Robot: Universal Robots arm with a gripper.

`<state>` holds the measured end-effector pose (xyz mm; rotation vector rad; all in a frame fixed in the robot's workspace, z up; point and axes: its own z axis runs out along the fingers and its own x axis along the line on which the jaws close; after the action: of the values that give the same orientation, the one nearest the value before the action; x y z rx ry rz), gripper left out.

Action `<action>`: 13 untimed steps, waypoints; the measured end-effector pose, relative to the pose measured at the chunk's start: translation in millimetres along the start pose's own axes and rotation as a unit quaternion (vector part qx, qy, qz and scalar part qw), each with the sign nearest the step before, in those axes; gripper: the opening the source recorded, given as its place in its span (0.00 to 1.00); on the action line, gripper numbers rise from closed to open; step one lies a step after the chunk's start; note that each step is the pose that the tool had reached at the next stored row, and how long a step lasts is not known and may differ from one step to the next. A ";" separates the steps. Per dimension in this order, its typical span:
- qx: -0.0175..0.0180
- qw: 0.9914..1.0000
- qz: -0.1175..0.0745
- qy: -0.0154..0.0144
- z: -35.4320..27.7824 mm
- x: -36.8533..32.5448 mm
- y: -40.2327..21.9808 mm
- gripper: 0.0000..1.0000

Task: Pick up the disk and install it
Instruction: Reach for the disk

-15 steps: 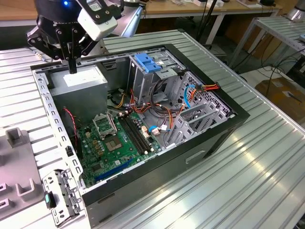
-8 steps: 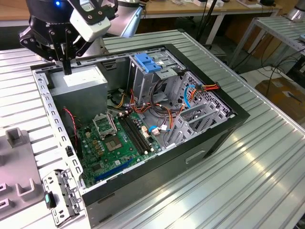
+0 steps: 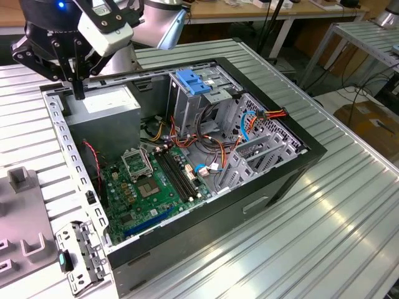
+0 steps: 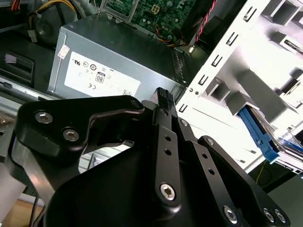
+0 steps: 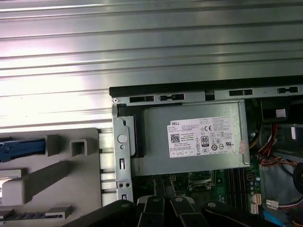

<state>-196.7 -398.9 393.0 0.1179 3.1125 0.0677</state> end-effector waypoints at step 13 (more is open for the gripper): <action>0.000 1.000 0.000 0.000 -0.4 22.6 -1.7 0.11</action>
<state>-219.4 -398.9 392.8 0.1180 3.1125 0.0676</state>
